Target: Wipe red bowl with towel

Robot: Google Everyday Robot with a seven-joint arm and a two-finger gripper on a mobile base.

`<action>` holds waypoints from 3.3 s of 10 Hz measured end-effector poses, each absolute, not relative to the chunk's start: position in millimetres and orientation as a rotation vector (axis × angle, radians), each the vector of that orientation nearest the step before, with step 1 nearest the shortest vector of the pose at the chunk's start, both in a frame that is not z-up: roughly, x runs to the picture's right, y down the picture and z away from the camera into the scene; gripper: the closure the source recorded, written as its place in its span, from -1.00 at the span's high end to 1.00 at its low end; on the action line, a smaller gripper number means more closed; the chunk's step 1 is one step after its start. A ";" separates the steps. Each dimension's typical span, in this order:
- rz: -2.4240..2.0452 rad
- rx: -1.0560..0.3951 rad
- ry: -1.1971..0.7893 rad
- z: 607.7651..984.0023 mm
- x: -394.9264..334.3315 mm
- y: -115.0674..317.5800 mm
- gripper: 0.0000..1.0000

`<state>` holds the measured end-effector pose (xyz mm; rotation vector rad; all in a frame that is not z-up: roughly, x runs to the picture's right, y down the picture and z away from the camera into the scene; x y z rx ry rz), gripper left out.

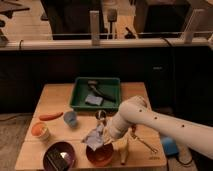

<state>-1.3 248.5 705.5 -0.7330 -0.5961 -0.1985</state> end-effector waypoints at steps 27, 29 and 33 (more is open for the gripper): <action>-0.355 -0.806 -0.342 710.0 -45.6 286.2 -1.00; -0.363 -0.842 -0.342 699.7 -42.3 301.1 -1.00; -0.325 -0.861 -0.297 683.6 -10.7 309.4 -1.00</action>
